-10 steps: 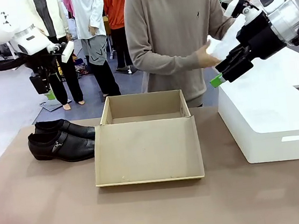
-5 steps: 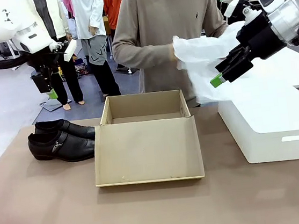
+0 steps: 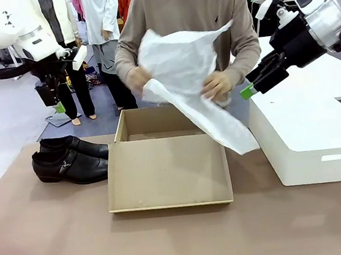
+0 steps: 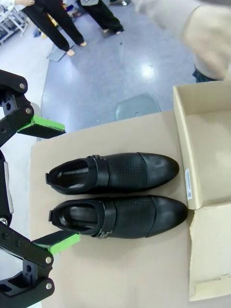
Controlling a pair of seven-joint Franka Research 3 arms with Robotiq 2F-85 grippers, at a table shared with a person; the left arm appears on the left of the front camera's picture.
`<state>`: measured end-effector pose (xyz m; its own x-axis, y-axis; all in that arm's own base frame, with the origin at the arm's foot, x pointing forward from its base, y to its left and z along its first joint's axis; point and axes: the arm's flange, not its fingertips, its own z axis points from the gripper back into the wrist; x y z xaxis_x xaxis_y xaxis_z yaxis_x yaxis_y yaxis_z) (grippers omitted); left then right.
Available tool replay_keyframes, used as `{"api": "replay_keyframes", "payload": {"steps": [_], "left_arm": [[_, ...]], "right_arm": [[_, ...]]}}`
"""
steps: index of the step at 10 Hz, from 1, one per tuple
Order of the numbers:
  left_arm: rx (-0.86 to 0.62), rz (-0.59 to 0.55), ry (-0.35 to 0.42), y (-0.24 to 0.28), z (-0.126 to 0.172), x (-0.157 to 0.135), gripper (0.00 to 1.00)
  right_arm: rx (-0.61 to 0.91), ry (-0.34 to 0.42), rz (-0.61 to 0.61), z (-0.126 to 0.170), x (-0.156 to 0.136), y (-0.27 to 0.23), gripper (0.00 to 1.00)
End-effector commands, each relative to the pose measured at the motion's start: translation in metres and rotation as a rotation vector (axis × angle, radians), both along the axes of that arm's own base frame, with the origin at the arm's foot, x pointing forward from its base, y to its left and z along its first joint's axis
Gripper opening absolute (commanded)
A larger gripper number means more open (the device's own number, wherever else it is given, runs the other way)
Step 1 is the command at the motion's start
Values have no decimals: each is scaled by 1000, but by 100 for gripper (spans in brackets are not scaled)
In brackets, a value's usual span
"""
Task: Pack the shoes into the box.
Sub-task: Place one shoe of the Shoes into the Shoes Box.
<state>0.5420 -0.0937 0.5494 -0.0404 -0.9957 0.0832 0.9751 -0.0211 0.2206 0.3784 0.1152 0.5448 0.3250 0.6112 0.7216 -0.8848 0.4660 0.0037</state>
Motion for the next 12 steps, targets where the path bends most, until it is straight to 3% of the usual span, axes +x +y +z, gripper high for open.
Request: {"api": "replay_keyframes", "payload": {"steps": [1, 3, 7, 12], "left_arm": [[21, -5, 29, 12, -5, 10, 100], [58, -2, 44, 22, -12, 24, 100], [71, -6, 149, 45, -38, 51, 100], [100, 37, 148, 63, -69, 72, 100]], "right_arm": [[21, -9, 13, -1, 3, 0, 100], [21, -9, 13, -1, 3, 0, 100], [21, -9, 13, -1, 3, 0, 100], [21, -9, 13, -1, 3, 0, 100]]}}
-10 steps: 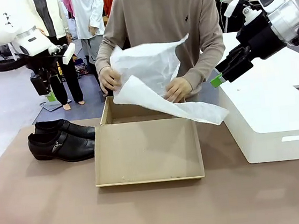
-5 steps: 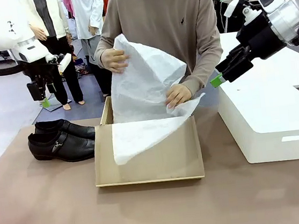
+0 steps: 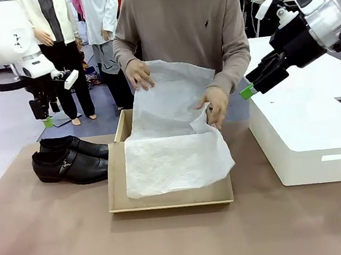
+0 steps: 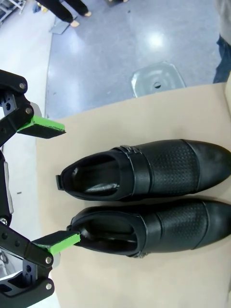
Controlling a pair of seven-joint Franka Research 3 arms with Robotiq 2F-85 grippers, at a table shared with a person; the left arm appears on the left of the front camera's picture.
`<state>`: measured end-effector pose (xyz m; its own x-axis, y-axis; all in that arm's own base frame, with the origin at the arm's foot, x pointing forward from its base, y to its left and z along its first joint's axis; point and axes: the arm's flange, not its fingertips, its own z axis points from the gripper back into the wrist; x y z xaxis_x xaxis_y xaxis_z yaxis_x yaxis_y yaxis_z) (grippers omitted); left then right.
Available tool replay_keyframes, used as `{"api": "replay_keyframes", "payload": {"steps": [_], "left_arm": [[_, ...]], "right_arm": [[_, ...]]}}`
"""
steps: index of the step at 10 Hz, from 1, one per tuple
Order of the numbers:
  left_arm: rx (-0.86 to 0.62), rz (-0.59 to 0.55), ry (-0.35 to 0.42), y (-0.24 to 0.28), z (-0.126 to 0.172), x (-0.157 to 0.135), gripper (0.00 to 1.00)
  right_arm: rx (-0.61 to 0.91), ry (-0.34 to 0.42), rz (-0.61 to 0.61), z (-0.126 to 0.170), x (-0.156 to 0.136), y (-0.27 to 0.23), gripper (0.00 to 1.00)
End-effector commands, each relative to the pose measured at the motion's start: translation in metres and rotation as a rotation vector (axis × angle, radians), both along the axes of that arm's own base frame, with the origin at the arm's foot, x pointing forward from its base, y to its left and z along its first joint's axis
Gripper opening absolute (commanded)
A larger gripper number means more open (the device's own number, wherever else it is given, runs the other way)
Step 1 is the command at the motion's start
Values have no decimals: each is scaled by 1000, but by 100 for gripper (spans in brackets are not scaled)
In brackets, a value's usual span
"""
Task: Pack the shoes into the box.
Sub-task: Place one shoe of the Shoes into the Shoes Box.
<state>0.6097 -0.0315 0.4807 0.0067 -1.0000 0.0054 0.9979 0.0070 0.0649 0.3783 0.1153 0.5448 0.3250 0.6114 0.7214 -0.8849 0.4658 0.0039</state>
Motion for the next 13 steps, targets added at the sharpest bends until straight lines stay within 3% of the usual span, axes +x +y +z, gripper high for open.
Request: {"api": "replay_keyframes", "payload": {"steps": [1, 9, 13], "left_arm": [[15, -1, -1, 4, -6, 5, 100], [0, 2, 19, 2, -13, 4, 100], [-16, 34, -14, 14, -28, 27, 100]], "right_arm": [[21, -9, 13, -1, 3, 0, 100], [21, -9, 13, -1, 3, 0, 100], [21, -9, 13, -1, 3, 0, 100]]}}
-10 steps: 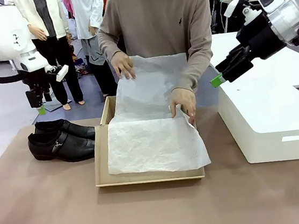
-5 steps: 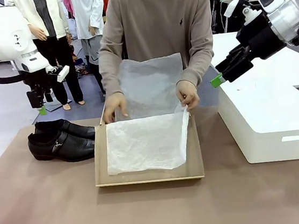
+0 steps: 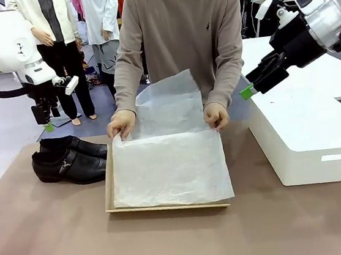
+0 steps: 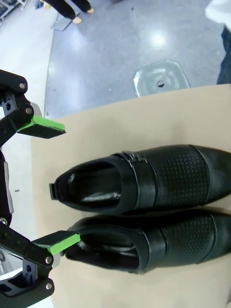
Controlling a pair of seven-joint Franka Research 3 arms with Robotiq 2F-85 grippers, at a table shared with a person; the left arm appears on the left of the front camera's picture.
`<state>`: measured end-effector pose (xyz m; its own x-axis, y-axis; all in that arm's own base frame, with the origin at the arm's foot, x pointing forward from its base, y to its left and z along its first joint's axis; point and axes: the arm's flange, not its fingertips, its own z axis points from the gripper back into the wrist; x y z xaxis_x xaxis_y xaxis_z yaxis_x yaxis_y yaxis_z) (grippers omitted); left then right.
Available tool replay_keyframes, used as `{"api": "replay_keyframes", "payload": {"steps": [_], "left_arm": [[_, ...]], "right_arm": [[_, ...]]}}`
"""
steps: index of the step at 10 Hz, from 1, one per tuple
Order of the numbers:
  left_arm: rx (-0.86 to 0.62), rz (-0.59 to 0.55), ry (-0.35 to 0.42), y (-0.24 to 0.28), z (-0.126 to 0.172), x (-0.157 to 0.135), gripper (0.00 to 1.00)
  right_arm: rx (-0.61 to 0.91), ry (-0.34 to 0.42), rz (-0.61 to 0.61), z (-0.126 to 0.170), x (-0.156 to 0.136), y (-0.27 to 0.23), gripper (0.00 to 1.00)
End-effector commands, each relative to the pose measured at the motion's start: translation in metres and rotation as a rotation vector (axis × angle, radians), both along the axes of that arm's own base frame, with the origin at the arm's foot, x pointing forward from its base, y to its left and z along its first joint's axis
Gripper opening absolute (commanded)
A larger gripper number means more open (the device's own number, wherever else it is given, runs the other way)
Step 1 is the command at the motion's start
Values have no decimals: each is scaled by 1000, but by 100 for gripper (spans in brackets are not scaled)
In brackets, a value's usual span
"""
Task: Pack the shoes into the box.
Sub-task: Place one shoe of the Shoes into the Shoes Box.
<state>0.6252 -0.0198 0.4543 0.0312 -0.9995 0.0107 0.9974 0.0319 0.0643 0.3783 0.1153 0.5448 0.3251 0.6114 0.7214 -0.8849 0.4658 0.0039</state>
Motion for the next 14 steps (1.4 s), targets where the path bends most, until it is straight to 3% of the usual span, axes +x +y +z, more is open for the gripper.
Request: {"api": "replay_keyframes", "payload": {"steps": [1, 8, 14], "left_arm": [[-12, 18, -11, 6, -5, 19, 100], [3, 1, -22, 10, -35, 60, 100], [-2, -7, 100, 11, -53, 65, 100]], "right_arm": [[21, -9, 13, -1, 3, 0, 100], [21, -9, 13, -1, 3, 0, 100], [21, -9, 13, -1, 3, 0, 100]]}}
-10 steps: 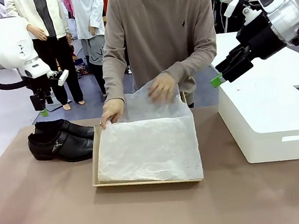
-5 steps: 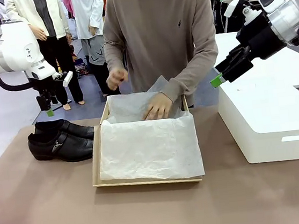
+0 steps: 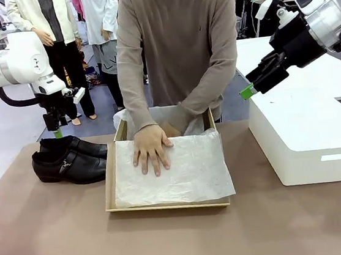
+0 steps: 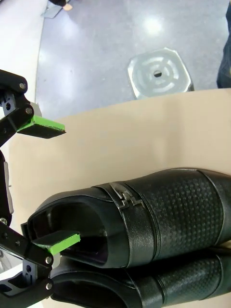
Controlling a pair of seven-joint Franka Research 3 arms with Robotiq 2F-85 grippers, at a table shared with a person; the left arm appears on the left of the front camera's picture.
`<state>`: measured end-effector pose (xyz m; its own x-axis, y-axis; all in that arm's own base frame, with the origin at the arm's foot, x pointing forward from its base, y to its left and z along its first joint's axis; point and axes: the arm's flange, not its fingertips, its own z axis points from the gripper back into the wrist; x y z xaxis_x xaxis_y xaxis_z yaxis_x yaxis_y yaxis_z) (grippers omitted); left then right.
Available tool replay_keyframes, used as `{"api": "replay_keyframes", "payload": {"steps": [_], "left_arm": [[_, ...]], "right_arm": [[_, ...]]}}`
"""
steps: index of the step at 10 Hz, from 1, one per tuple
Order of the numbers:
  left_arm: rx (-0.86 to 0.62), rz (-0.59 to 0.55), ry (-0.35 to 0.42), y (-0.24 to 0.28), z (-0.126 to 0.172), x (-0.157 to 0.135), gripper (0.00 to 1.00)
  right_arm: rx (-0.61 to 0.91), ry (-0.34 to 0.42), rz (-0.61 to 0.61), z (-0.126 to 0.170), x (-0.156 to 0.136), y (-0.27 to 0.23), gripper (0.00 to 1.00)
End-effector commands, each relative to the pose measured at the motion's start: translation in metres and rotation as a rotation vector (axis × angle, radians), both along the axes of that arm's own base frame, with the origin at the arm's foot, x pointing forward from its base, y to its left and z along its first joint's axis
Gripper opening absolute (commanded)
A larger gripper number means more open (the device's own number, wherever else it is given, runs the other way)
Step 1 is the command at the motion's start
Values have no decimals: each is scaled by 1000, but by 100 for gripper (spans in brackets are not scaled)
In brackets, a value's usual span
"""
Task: Pack the shoes into the box.
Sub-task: Place one shoe of the Shoes into the Shoes Box.
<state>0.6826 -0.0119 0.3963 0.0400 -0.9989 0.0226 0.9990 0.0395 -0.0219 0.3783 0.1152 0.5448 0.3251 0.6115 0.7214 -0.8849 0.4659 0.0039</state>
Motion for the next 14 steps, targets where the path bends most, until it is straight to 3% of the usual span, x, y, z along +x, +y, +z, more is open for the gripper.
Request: {"api": "replay_keyframes", "payload": {"steps": [1, 14], "left_arm": [[11, -15, 32, 3, 4, 9, 100], [-4, 10, 106, 6, -26, -2, 100]], "right_arm": [[21, -9, 13, -1, 3, 0, 100], [21, -9, 13, -1, 3, 0, 100]]}}
